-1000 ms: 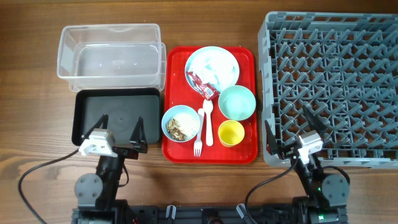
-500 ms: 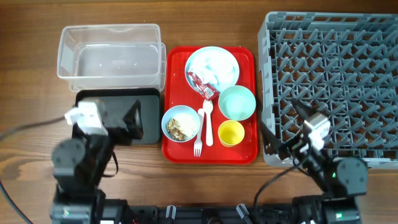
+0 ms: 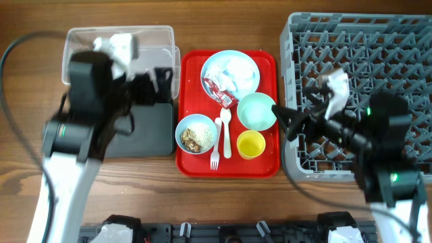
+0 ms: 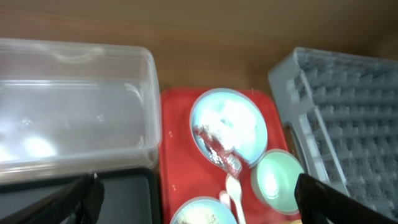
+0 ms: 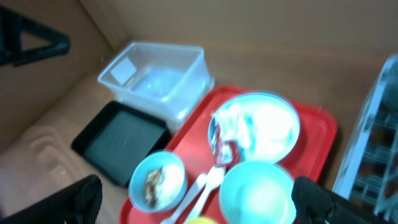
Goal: Sort waste into correct bins and load items into the dishwasher rack
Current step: 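Reach the left gripper to the plate and grasp the crumpled tissue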
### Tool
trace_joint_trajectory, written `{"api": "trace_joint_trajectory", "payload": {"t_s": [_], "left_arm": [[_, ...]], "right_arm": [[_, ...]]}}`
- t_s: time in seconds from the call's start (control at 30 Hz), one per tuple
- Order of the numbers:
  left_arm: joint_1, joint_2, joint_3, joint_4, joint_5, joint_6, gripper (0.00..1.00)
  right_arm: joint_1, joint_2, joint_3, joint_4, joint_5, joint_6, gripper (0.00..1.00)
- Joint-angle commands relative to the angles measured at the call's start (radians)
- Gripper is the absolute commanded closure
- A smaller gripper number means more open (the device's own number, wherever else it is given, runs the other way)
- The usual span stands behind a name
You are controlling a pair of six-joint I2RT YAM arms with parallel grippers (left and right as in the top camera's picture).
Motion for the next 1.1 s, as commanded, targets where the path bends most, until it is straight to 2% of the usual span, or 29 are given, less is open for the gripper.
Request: {"api": "trace_joint_trajectory", "payload": {"t_s": [0.0, 0.13, 0.37, 0.43, 0.53, 0.63, 0.8, 1.07], "left_arm": [[-0.070, 0.208, 0.225, -0.129, 0.002, 0.001, 0.00], [-0.140, 0.371, 0.335, -0.179, 0.080, -0.002, 0.00], [-0.230, 0.555, 0.334, -0.124, 0.148, -0.012, 0.00], [-0.249, 0.589, 0.334, -0.069, 0.164, -0.071, 0.00], [-0.278, 0.617, 0.334, 0.027, 0.080, -0.261, 0.00], [-0.310, 0.629, 0.334, 0.085, -0.030, -0.377, 0.00], [-0.365, 0.660, 0.334, 0.079, -0.266, -0.580, 0.00], [-0.420, 0.775, 0.334, 0.087, -0.395, -0.745, 0.00]], "right_arm": [[-0.002, 0.103, 0.133, -0.080, -0.031, -0.020, 0.00], [-0.002, 0.161, 0.162, -0.101, -0.031, -0.010, 0.00], [-0.002, 0.188, 0.162, -0.177, -0.038, 0.045, 0.00], [-0.002, 0.186, 0.162, -0.200, -0.036, 0.035, 0.00], [-0.002, 0.185, 0.162, -0.212, -0.018, 0.036, 0.00], [-0.002, 0.186, 0.161, -0.219, -0.018, 0.036, 0.00], [-0.002, 0.186, 0.161, -0.233, 0.000, 0.040, 0.00], [-0.002, 0.187, 0.159, -0.242, 0.000, 0.043, 0.00]]}}
